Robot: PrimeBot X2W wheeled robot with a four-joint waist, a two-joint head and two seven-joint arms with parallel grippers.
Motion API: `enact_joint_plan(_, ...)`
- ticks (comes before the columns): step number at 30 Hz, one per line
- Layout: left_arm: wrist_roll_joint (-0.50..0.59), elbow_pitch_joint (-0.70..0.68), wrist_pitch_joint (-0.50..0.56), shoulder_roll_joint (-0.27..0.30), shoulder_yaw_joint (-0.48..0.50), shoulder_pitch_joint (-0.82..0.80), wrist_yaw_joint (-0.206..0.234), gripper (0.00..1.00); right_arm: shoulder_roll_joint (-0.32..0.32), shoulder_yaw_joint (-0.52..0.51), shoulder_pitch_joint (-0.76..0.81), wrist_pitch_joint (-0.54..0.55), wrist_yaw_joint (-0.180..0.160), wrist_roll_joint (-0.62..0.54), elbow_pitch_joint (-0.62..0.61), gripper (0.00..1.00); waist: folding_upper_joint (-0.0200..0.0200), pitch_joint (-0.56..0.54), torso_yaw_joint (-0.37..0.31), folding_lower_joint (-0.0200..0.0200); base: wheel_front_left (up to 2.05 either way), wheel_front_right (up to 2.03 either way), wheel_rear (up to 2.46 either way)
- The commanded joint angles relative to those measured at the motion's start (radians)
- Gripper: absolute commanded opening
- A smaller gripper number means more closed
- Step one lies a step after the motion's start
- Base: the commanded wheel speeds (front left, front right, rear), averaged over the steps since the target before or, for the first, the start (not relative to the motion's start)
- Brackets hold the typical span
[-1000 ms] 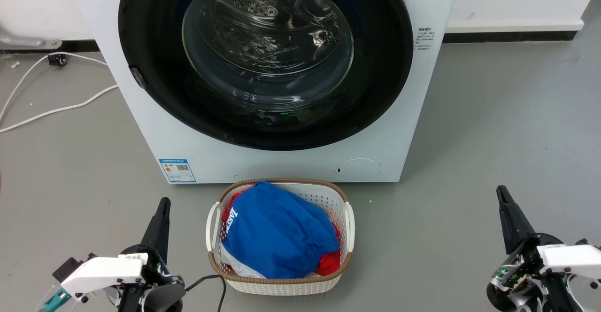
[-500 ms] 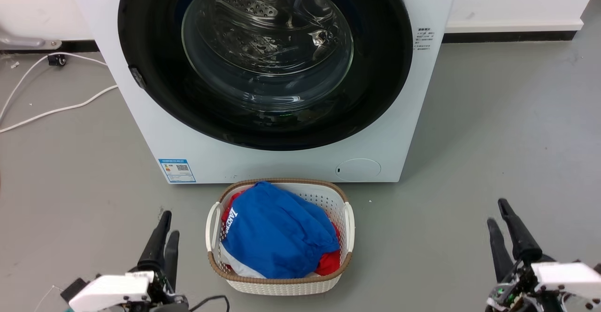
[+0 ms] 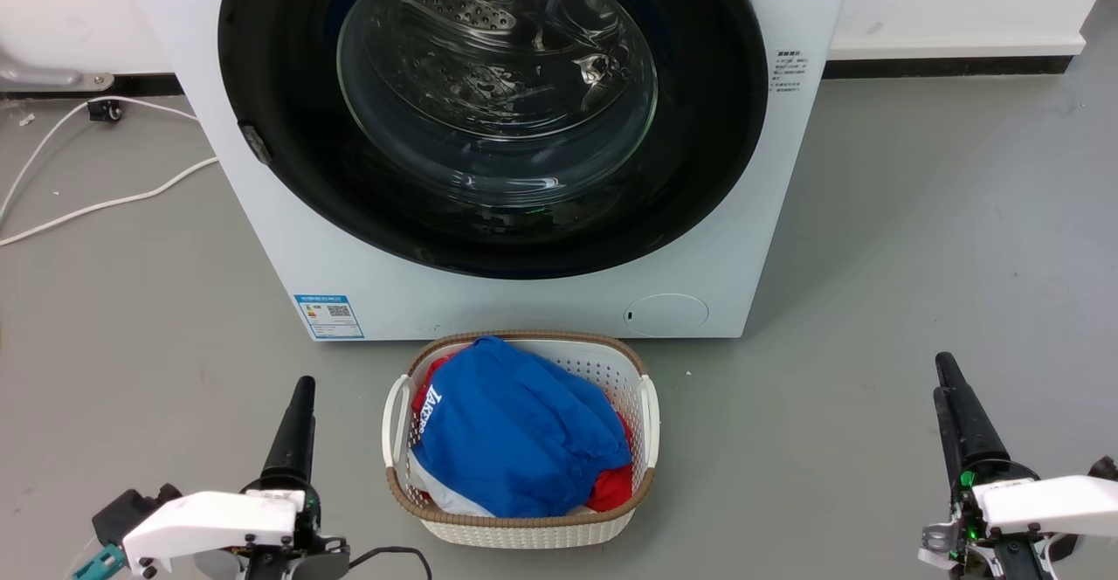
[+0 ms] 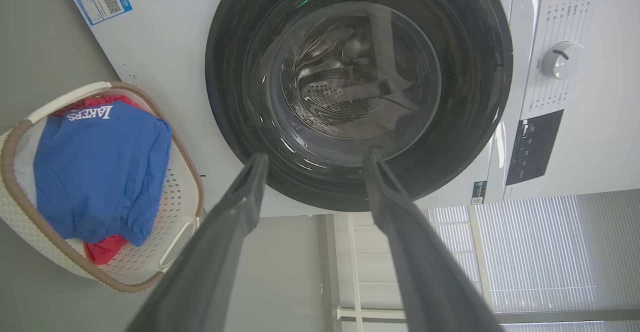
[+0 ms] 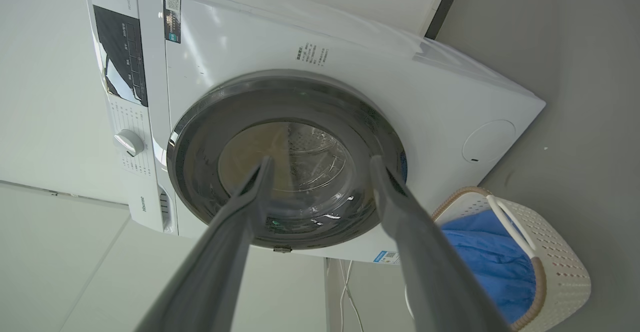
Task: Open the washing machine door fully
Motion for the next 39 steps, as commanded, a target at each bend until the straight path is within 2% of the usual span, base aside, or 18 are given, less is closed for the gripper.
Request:
enact_joint_plan(1,0.076,-0.038,-0.016,0.001,-0.012,-0.012,0.016,1.00,-0.002,0.004,-0.009,-0.016,0.001,-0.082,-0.040,1.00,0.0000,0.000,0.000,0.0000,0.00,0.00,0.00)
enact_joint_plan(10,0.318,-0.072,-0.054,0.004,-0.062,0.001,0.075,1.00,-0.002,0.024,0.015,-0.054,0.001,-0.317,-0.086,1.00,0.0000,-0.001,-0.001,0.0000,0.00,0.00,0.00)
enact_joint_plan(16,0.435,-0.084,-0.078,0.014,-0.097,0.007,0.115,1.00,-0.002,0.042,0.033,-0.077,0.001,-0.429,-0.109,1.00,0.0000,-0.002,-0.001,0.0000,0.00,0.00,0.00)
enact_joint_plan(39,0.740,-0.142,-0.153,0.064,-0.218,0.016,0.222,1.00,-0.002,0.051,0.077,-0.152,0.002,-0.724,-0.224,1.00,0.0000,-0.004,0.001,0.0000,0.00,0.00,0.00)
